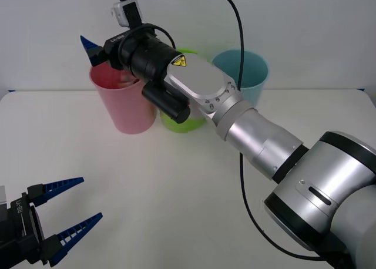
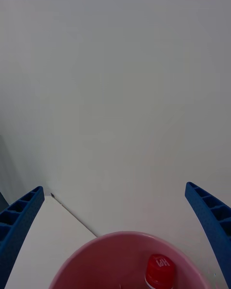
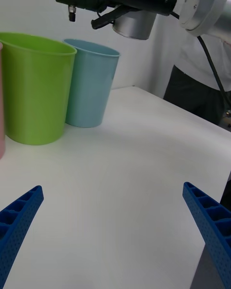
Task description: Put cans in the blue bin and PET bottles in the pink bin and trash in the green bin.
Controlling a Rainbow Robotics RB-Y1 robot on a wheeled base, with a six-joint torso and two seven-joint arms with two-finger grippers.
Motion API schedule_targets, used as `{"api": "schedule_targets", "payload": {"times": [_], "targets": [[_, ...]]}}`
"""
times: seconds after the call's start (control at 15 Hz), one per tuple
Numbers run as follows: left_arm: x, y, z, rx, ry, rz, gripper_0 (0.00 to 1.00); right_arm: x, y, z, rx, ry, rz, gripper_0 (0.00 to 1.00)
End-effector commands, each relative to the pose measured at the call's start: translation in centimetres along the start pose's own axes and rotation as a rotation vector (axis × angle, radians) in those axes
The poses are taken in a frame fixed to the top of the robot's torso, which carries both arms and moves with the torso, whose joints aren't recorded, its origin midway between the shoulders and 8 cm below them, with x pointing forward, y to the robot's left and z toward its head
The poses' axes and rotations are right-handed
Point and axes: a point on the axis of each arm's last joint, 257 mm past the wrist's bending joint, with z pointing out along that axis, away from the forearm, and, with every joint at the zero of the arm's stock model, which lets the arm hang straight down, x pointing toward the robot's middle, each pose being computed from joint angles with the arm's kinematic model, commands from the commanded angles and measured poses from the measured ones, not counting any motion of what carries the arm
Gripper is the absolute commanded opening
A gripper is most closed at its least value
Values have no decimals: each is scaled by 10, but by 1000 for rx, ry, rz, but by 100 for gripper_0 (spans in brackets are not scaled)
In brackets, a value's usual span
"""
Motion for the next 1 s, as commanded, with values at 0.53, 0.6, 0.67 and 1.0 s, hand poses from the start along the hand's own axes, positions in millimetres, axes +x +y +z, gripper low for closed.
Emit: {"api": "schedule_targets", "payload": {"times": [0.53,0.6,0.67,1.0], "targets": [[0,0,0,0,0,0,100,-59,-38,-166,-142,-151,70,100],[0,0,0,0,0,0,100,-56,-41,-183,-140,-150,71,100],[0,0,0,0,0,0,100,-51,-46,-200,-139,-146,76,100],[0,0,0,0,0,0,100,-14,-71,-292,-133,-95,34,100]]}}
